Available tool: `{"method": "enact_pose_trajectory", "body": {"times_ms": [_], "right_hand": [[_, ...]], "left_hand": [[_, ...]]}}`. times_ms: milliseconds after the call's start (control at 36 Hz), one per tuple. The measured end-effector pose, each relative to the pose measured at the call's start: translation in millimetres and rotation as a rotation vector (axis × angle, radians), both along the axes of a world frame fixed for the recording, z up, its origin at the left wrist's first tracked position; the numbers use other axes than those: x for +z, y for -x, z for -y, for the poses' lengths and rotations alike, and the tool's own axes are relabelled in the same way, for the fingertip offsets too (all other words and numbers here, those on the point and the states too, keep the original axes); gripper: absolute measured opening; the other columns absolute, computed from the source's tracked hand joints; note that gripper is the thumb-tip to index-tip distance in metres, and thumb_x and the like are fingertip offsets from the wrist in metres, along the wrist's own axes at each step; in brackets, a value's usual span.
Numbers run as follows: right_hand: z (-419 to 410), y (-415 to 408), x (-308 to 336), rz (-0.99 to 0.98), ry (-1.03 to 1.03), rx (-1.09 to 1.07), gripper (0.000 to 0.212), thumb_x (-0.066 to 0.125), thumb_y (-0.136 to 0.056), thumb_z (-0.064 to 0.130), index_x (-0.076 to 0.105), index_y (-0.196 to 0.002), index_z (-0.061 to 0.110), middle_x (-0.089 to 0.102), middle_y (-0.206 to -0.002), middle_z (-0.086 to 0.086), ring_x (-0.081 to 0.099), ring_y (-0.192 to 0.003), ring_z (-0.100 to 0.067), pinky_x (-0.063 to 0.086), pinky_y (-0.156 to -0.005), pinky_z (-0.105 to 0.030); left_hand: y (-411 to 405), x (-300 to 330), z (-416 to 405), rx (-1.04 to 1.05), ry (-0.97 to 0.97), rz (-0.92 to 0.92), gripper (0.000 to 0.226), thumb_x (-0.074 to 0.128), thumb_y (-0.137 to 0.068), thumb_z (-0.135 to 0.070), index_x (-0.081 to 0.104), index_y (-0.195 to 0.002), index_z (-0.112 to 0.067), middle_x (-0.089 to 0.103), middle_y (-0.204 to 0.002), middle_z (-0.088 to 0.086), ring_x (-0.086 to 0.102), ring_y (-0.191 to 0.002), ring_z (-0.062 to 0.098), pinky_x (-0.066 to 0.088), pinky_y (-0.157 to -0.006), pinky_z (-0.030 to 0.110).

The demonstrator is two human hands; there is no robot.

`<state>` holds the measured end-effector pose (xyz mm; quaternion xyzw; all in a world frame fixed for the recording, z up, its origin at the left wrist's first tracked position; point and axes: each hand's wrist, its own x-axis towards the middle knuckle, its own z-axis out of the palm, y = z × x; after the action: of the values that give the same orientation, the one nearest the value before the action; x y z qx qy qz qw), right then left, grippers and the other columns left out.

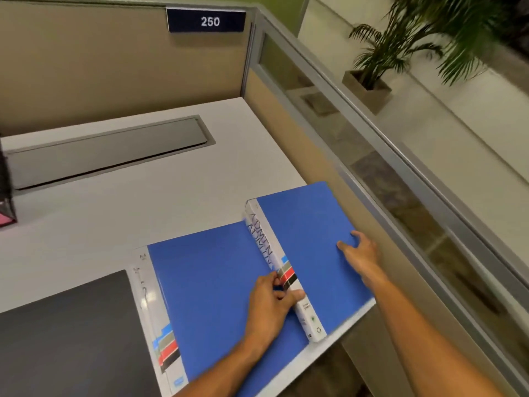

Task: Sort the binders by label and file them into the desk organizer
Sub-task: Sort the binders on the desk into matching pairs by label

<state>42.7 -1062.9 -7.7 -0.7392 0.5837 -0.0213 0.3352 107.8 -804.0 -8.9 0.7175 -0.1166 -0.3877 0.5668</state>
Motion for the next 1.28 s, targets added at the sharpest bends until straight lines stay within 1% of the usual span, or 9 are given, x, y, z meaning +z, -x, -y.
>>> {"method": "enact_pose_trajectory", "body": {"times_ms": [333, 472, 611, 778, 944, 1028, 1111, 1194, 1278], "right_hand": [[-41.7, -34.6, -15.4, 0.080, -0.016, 0.118, 0.054, 0.059, -0.099, 0.034, 0.043, -0.149, 0.022, 0.036, -0.157, -0.001, 0.040, -0.141, -0.027, 0.042, -0.111, -0.048], [-95.4, -43.8, 4.2, 0.274, 0.047, 0.184, 0.051, 0.062, -0.099, 0.031, 0.046, -0.147, 0.025, 0.032, -0.158, 0.001, 0.032, -0.146, -0.020, 0.035, -0.117, -0.046], [-161.7, -32.0, 24.1, 0.483, 0.159, 0.302, 0.046, 0.062, -0.099, 0.019, 0.049, -0.143, 0.025, 0.040, -0.155, 0.003, 0.034, -0.144, -0.013, 0.038, -0.099, -0.006], [-223.3, -10.3, 10.3, 0.596, 0.196, 0.576, 0.053, 0.060, -0.100, 0.018, 0.041, -0.149, 0.025, 0.040, -0.156, 0.010, 0.028, -0.148, -0.005, 0.035, -0.114, -0.024], [-235.0, 3.7, -23.1, 0.364, 0.007, 0.672, 0.071, 0.054, -0.099, 0.046, 0.015, -0.156, 0.029, 0.009, -0.161, 0.019, 0.006, -0.153, -0.004, 0.015, -0.121, -0.020], [-228.5, 7.9, -39.1, 0.219, -0.013, 0.732, 0.088, 0.041, -0.092, 0.064, 0.005, -0.161, 0.022, -0.001, -0.165, 0.014, -0.008, -0.153, -0.005, 0.010, -0.126, -0.033], [-222.0, 11.4, -50.0, 0.087, 0.034, 0.808, 0.094, 0.033, -0.090, 0.072, -0.003, -0.160, 0.021, -0.010, -0.168, 0.004, -0.017, -0.150, -0.005, 0.001, -0.126, -0.038], [-220.4, 13.1, -54.5, 0.037, 0.092, 0.860, 0.101, 0.024, -0.084, 0.081, -0.005, -0.161, 0.022, -0.015, -0.168, 0.002, -0.021, -0.150, -0.009, -0.007, -0.123, -0.034], [-220.7, 11.9, -56.8, 0.021, 0.102, 0.872, 0.098, 0.028, -0.088, 0.078, -0.006, -0.161, 0.022, -0.017, -0.167, 0.001, -0.022, -0.150, -0.011, -0.007, -0.123, -0.036]], "left_hand": [[-4.5, 8.6, 10.7, -0.185, -0.197, 0.251, 0.057, 0.061, -0.092, -0.051, 0.044, -0.137, -0.020, 0.047, -0.127, -0.002, 0.057, -0.115, 0.020, 0.049, -0.101, 0.038], [-11.0, 17.2, -24.1, -0.112, -0.103, 0.468, 0.053, 0.057, -0.096, -0.045, 0.044, -0.142, -0.023, 0.046, -0.134, -0.010, 0.050, -0.121, 0.007, 0.045, -0.099, 0.024], [-13.5, 21.2, -68.1, 0.024, -0.049, 0.675, 0.043, 0.058, -0.095, -0.035, 0.055, -0.137, -0.023, 0.045, -0.144, -0.009, 0.024, -0.145, 0.004, 0.032, -0.116, 0.030], [-12.7, 17.5, -120.6, 0.235, -0.183, 0.782, 0.060, 0.061, -0.087, -0.037, 0.049, -0.144, -0.018, 0.035, -0.157, 0.004, 0.010, -0.154, 0.026, 0.019, -0.121, 0.047], [-7.9, -2.2, -163.4, 0.048, -0.621, 0.714, 0.097, 0.049, -0.092, -0.062, 0.001, -0.159, -0.010, -0.006, -0.167, 0.013, -0.004, -0.153, 0.041, 0.009, -0.125, 0.054], [0.4, -8.7, -173.1, 0.106, -0.552, 0.565, 0.110, 0.051, -0.087, -0.067, -0.018, -0.155, -0.016, -0.026, -0.164, 0.005, -0.007, -0.155, 0.032, 0.011, -0.126, 0.049], [4.4, -5.5, -174.7, 0.326, -0.302, 0.270, 0.120, 0.075, -0.077, -0.059, -0.004, -0.160, -0.023, -0.008, -0.167, -0.003, 0.008, -0.154, 0.023, 0.023, -0.123, 0.046], [1.8, -2.0, -173.4, 0.511, -0.099, 0.076, 0.088, 0.083, -0.072, -0.052, 0.034, -0.143, -0.031, 0.045, -0.144, 0.000, 0.053, -0.130, 0.021, 0.051, -0.103, 0.048], [-3.0, -0.1, -173.5, 0.622, -0.032, -0.104, 0.066, 0.087, -0.074, -0.041, 0.047, -0.126, -0.032, 0.062, -0.125, -0.001, 0.069, -0.107, 0.021, 0.062, -0.083, 0.040]]}}
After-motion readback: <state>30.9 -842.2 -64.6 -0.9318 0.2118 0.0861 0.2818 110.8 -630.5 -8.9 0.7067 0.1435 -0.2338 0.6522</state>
